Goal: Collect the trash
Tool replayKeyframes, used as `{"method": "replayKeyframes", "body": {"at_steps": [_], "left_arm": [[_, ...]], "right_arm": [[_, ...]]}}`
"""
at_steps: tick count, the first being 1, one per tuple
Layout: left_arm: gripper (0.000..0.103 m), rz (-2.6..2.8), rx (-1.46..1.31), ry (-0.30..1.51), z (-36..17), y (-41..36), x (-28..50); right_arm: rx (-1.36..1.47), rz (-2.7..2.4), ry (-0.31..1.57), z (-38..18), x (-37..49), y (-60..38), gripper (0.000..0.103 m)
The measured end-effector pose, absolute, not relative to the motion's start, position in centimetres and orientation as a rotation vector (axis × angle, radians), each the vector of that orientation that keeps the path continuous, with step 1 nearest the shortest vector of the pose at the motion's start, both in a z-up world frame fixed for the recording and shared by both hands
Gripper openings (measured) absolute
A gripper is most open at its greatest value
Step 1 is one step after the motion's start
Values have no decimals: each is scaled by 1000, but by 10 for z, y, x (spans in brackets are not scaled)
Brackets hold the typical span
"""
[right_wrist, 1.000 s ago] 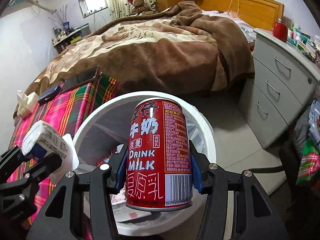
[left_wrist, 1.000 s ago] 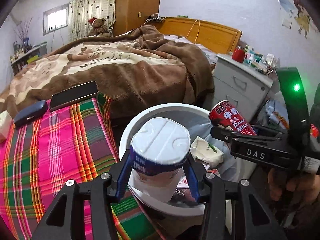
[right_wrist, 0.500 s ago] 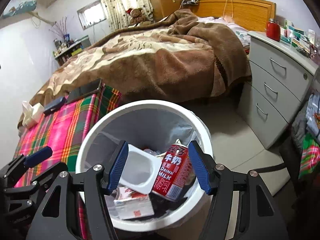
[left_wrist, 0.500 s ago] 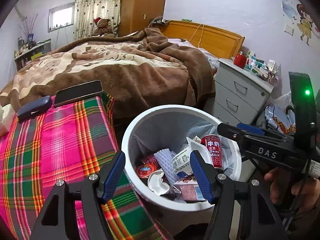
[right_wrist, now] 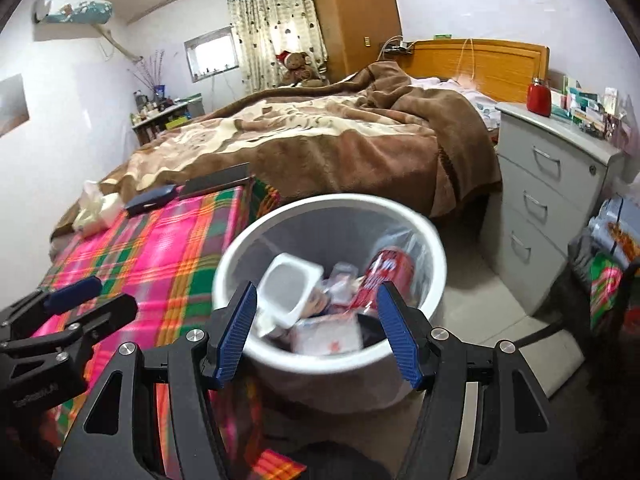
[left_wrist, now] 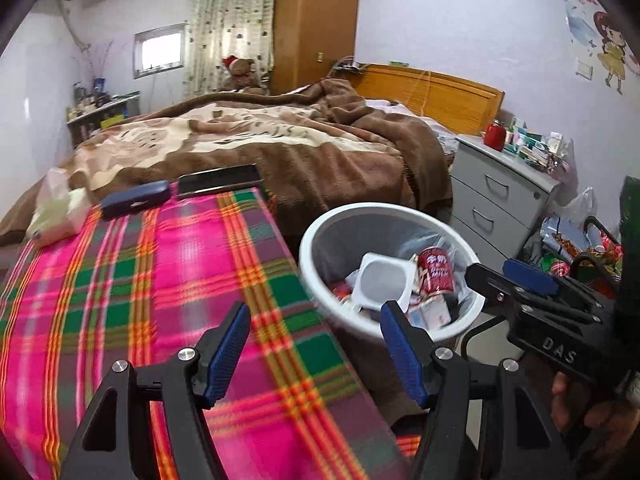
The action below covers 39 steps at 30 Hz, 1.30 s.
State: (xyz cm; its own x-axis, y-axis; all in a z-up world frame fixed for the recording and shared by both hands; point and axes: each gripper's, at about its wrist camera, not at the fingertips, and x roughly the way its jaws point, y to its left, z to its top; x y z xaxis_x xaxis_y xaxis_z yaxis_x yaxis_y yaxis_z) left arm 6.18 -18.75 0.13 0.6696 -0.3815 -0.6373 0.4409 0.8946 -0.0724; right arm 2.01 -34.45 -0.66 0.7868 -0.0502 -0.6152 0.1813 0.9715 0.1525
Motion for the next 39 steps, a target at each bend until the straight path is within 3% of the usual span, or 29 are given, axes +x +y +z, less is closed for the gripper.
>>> {"method": "replayKeyframes", "body": {"at_steps": [15,39], "left_arm": [[67,-352,86,638,-1,-140,12],[67,-313,80,619,-1,-135,4]], "right_arm": [[182,-91,604,-9,-5,-310,64],[189,-78,607,-14,-16,-296,64]]}}
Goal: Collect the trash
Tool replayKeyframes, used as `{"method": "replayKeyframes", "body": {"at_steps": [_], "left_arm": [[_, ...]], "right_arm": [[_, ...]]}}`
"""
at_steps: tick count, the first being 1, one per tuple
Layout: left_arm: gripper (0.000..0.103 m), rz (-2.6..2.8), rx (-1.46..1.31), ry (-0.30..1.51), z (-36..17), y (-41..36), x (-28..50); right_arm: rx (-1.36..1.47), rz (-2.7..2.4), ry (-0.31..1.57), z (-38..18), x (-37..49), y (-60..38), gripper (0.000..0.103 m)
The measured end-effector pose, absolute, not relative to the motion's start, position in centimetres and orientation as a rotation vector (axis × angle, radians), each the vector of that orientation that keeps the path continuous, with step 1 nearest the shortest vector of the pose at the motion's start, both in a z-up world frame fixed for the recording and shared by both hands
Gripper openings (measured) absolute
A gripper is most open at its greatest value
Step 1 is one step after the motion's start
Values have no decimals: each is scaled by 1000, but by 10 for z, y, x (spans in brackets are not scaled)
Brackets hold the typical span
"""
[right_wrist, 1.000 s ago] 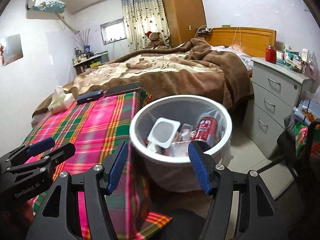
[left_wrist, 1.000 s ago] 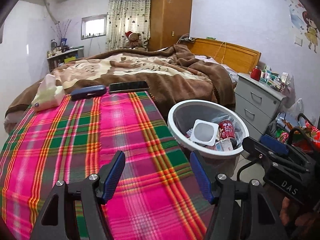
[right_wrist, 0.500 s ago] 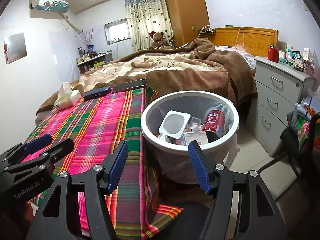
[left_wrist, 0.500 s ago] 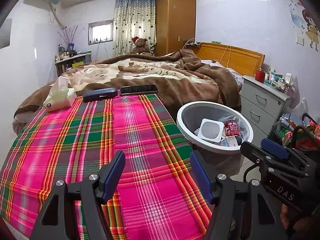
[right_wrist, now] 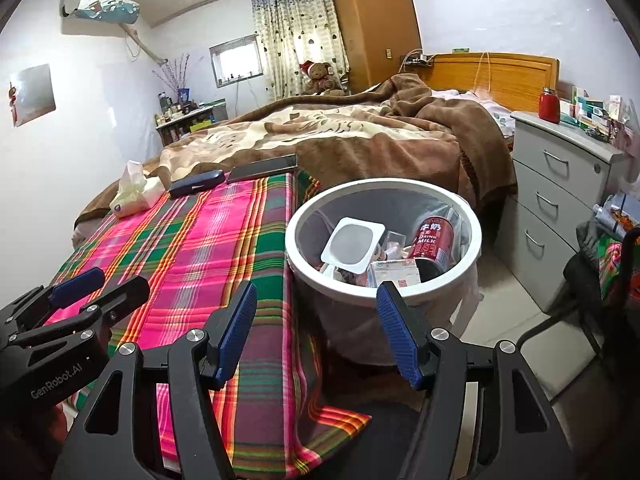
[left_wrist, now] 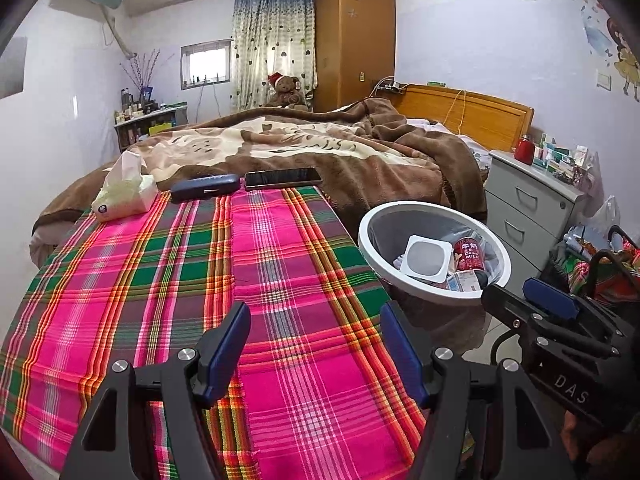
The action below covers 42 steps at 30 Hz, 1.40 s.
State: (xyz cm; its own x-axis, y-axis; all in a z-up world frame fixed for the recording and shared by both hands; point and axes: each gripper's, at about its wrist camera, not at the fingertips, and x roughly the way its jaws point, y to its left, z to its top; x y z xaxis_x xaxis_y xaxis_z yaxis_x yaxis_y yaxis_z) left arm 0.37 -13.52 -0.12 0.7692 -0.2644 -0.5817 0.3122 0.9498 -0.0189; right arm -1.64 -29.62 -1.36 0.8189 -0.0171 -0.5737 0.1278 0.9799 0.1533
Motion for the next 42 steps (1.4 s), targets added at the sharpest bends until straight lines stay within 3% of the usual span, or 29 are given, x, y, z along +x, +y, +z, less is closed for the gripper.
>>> {"method": "replayKeyframes", "body": {"at_steps": [42], "left_arm": [[67,-293,71,614,2,-129,1]], "right_arm": [[185,-69,608,-13,-19,-292,64]]}}
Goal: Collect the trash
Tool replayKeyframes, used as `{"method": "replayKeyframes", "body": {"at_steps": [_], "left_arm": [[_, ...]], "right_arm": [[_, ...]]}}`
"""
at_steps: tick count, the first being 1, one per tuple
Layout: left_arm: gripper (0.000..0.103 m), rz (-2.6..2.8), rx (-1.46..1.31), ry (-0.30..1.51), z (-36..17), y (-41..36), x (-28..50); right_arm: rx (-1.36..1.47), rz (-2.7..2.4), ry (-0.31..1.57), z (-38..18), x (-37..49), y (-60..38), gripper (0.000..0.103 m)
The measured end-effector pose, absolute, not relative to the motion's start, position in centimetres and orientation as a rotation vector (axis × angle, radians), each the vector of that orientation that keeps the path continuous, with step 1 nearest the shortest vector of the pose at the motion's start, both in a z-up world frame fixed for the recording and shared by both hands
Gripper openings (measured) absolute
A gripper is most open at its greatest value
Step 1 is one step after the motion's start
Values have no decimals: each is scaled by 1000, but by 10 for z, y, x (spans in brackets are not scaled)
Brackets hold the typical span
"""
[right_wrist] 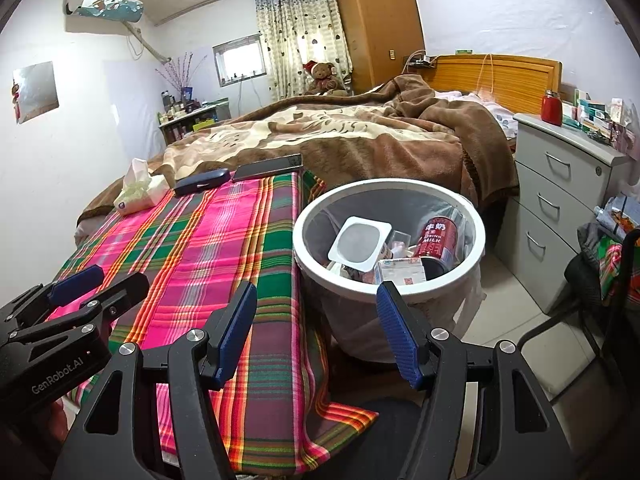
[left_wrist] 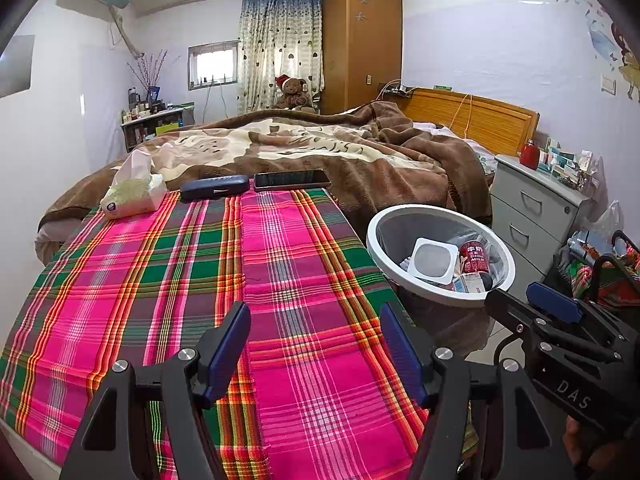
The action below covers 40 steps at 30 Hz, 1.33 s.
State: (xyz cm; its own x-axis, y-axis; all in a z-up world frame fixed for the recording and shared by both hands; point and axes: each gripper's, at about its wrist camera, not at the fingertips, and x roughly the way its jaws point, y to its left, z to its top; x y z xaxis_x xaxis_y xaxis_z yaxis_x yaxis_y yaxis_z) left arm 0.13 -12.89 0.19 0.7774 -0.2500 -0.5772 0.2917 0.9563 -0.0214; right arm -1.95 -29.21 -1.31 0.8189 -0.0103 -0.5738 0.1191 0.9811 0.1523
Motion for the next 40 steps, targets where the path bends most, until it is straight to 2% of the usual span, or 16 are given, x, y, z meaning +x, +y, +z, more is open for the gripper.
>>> {"method": "replayKeyframes", "body": {"at_steps": [40], "left_arm": [[67,-274,60,617,0,-124,0]], "right_arm": [[181,-61,610,-12,-20,-289,64]]}}
